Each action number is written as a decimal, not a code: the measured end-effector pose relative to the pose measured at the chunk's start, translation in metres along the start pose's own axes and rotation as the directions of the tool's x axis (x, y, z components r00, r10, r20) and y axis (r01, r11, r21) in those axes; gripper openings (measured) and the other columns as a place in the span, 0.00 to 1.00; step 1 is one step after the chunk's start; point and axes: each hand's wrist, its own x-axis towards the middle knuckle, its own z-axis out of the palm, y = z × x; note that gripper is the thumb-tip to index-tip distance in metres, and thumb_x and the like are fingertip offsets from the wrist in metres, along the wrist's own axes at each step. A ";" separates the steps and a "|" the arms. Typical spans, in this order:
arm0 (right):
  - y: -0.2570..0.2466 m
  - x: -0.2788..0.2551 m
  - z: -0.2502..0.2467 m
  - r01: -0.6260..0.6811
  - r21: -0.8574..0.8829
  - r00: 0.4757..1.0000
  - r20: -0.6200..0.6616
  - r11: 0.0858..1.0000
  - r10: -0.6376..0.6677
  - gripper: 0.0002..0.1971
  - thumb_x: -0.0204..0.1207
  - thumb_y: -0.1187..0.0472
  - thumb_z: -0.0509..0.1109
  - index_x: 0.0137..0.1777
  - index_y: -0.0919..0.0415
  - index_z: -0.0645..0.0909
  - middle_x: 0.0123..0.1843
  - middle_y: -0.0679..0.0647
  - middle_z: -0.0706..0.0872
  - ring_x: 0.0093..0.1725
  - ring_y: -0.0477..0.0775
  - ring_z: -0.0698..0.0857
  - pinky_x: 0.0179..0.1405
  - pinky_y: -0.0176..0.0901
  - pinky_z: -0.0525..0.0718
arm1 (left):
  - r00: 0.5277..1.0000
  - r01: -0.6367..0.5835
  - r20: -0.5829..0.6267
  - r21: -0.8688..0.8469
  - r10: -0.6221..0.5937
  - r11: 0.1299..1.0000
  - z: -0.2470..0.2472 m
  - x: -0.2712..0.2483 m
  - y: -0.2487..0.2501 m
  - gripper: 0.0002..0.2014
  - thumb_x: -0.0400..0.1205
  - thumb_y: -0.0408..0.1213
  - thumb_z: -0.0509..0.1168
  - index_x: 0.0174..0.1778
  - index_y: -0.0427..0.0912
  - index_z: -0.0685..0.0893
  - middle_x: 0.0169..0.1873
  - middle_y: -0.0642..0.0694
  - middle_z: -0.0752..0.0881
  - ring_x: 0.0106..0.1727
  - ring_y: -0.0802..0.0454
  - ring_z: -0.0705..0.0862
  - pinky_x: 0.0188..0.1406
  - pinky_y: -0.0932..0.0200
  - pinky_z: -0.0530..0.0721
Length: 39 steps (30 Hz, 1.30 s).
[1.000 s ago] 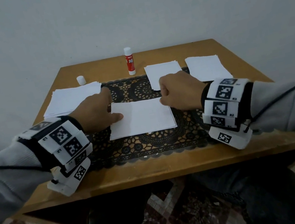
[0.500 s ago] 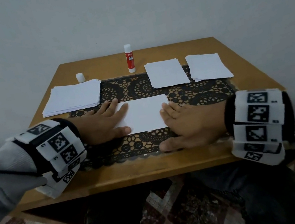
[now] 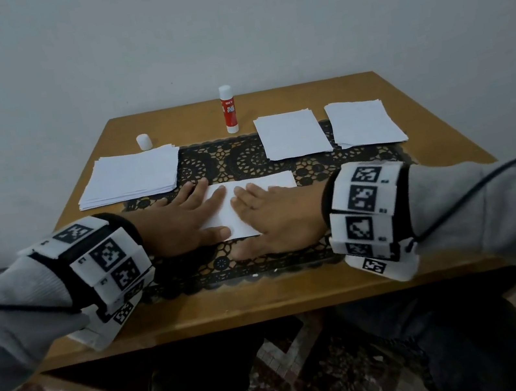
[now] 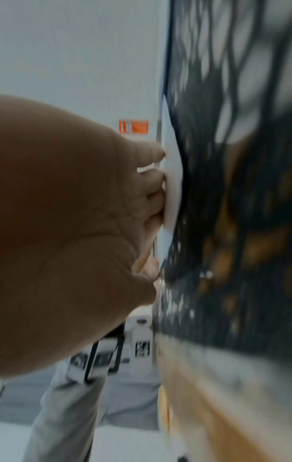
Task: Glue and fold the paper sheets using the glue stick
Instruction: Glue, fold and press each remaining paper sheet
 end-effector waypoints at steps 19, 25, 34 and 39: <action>0.030 0.011 -0.003 -0.136 0.007 0.988 -0.068 0.991 0.136 0.44 0.84 0.35 0.47 0.84 0.68 0.36 0.86 0.61 0.36 0.86 0.58 0.39 0.84 0.59 0.50 | 0.998 -0.021 -0.054 -0.043 0.019 0.999 -0.016 0.017 0.022 0.41 0.83 0.62 0.47 0.83 0.46 0.33 0.82 0.44 0.32 0.83 0.48 0.35 0.82 0.39 0.45; 0.030 0.010 -0.003 -0.152 0.016 0.987 -0.055 0.988 0.152 0.44 0.84 0.35 0.46 0.84 0.69 0.37 0.86 0.62 0.36 0.86 0.60 0.39 0.84 0.58 0.51 | 0.994 0.104 -0.029 -0.023 -0.105 0.994 -0.013 0.019 0.023 0.45 0.82 0.66 0.45 0.82 0.41 0.30 0.82 0.41 0.30 0.83 0.45 0.34 0.82 0.39 0.44; 0.034 0.006 -0.003 -0.122 -0.029 0.990 -0.081 0.992 0.119 0.42 0.85 0.38 0.49 0.85 0.67 0.39 0.87 0.62 0.40 0.86 0.61 0.44 0.83 0.57 0.53 | 0.994 0.105 -0.029 -0.069 -0.108 0.992 -0.011 0.019 0.019 0.42 0.83 0.63 0.46 0.82 0.43 0.32 0.82 0.40 0.31 0.83 0.44 0.35 0.81 0.37 0.45; 0.055 -0.002 0.003 -0.010 -0.008 0.999 -0.037 1.000 0.010 0.43 0.82 0.34 0.49 0.85 0.58 0.33 0.86 0.55 0.33 0.85 0.56 0.37 0.85 0.56 0.47 | 0.997 0.070 -0.009 -0.088 -0.071 0.994 -0.012 0.018 0.014 0.46 0.81 0.65 0.51 0.82 0.47 0.30 0.81 0.40 0.29 0.83 0.43 0.32 0.81 0.38 0.46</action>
